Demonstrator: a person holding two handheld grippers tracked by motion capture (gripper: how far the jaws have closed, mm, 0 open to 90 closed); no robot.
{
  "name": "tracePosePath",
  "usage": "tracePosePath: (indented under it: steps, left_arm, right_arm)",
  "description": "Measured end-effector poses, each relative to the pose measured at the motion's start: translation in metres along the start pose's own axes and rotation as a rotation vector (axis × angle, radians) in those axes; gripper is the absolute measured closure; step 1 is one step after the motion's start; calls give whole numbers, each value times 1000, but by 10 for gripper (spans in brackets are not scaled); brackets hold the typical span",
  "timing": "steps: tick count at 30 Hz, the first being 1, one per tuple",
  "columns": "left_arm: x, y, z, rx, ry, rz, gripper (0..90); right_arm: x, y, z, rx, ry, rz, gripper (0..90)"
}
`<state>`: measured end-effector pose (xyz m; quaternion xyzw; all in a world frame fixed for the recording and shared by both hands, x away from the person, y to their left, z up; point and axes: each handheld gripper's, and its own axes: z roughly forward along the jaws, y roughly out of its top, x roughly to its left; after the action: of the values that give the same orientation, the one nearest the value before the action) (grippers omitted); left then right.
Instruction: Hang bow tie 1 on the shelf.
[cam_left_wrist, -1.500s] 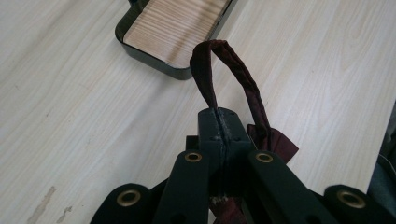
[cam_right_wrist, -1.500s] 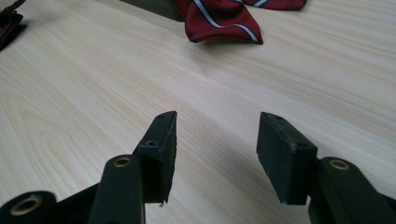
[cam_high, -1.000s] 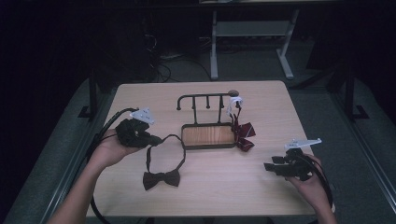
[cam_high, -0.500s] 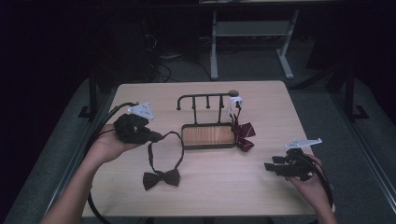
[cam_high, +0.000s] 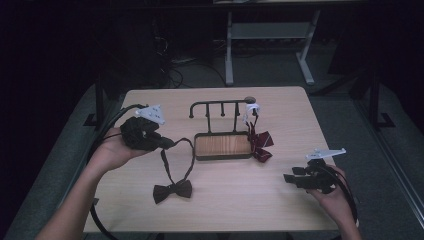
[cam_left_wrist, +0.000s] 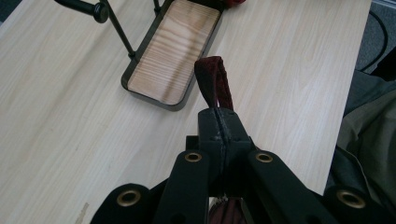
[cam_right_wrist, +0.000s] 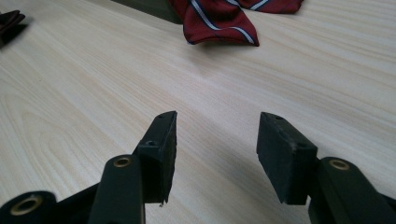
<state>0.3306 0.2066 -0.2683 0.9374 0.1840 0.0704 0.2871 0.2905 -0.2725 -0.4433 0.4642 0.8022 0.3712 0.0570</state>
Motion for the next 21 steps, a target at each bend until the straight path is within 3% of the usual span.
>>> tracePosePath:
  steps: [7, 21]
  left_arm:
    - [1, 4, -3, -2, 2, 2, 896]
    - [16, 21, -3, 3, 33, -1, 896]
  right_arm:
    - [0, 0, 0, 3, -2, 6, 476]
    - [-1, -1, 1, 4, -4, -1, 476]
